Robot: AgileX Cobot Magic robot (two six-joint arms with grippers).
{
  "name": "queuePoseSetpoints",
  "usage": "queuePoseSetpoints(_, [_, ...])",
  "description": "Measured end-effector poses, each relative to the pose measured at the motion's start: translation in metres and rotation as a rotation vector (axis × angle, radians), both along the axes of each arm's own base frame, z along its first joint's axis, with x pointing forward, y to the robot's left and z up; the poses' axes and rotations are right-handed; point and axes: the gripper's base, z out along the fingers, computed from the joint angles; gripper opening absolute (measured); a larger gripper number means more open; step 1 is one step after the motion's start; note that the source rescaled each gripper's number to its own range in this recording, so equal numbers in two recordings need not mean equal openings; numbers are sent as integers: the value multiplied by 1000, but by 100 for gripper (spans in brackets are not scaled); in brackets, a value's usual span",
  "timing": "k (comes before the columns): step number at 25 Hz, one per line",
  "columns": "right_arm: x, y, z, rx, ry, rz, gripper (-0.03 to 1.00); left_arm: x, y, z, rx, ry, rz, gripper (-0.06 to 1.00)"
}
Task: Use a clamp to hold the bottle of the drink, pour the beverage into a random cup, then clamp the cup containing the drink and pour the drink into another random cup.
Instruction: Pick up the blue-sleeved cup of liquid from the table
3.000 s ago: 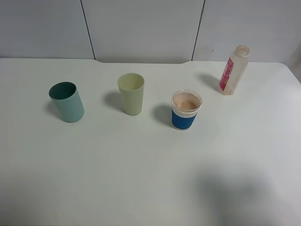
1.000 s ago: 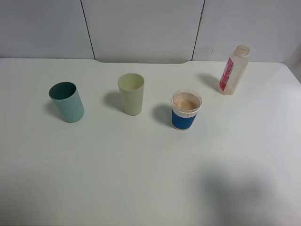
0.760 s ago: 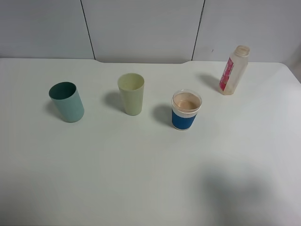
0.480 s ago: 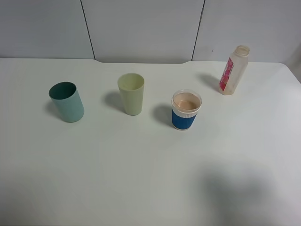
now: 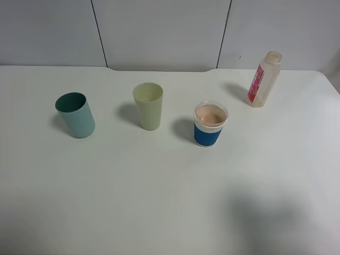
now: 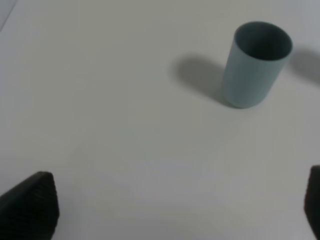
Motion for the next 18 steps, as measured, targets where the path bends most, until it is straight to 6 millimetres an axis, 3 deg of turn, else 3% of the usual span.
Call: queuePoseSetpoints(18, [0,0,0,0,0,0,100,0,0,0,0,0,0,100])
